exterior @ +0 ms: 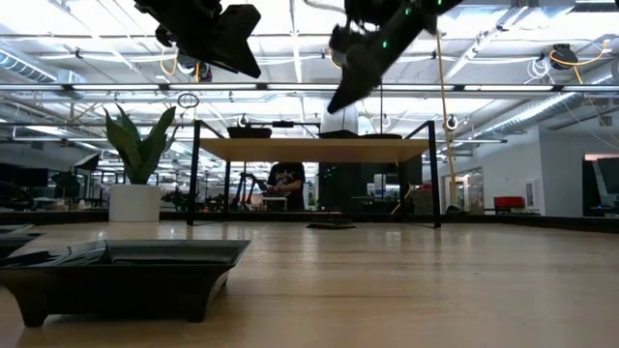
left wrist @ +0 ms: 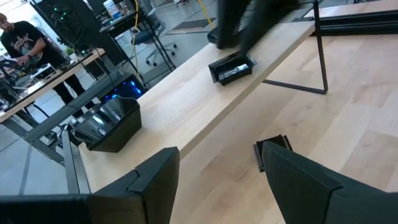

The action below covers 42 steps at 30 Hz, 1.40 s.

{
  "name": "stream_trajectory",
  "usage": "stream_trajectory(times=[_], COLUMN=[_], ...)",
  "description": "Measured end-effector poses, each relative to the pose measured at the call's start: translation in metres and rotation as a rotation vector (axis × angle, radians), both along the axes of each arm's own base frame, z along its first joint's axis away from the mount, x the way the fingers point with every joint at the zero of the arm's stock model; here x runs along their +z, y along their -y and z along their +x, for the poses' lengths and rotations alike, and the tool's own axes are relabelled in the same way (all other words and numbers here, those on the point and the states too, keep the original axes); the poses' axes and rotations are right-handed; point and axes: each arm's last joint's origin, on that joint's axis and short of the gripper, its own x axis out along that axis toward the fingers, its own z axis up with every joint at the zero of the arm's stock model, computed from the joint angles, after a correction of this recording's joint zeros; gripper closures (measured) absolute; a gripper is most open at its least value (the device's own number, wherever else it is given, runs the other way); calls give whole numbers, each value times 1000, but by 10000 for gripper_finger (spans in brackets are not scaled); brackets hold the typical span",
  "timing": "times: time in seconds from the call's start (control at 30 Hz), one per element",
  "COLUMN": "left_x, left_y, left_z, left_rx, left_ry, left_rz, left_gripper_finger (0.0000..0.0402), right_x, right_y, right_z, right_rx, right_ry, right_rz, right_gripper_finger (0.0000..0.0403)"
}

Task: Pick & Place Mini shaped plates
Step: Stack the black square plate on top of the other black square plate on the shelf

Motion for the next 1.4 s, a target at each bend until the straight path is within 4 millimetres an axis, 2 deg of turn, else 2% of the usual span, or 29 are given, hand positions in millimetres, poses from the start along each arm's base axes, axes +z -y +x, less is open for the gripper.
stream_trajectory(times=[0.1, 0.17, 0.27, 0.43, 0.67, 0.8, 0.87, 1.4], left_x=[0, 0, 0, 0, 0, 0, 0, -2], left_y=[0, 0, 0, 0, 0, -2, -3, -6], left_z=[0, 0, 0, 0, 0, 1, 1, 3], left_rx=[0, 0, 1, -12, -13, -5, -2, -26], left_ry=[1, 3, 7, 13, 12, 13, 13, 8], left_rz=[-1, -2, -7, -31, -31, -32, -33, -81], left_gripper_finger=[170, 170, 170, 170, 170, 170, 170, 170], right_x=[-8, -24, -51, -99, -148, -152, -156, -155], right_y=[-35, -55, -72, -74, -52, -32, -28, -54], right_z=[8, 10, 11, -2, -34, -43, -47, -38], right_rx=[191, 284, 304, 247, 101, -4, -23, 78], right_ry=[-54, -94, -84, -48, -14, 35, 20, 40], right_rz=[-92, -127, -140, -121, -8, 65, 83, 77], right_gripper_finger=[238, 236, 232, 224, 236, 242, 242, 243])
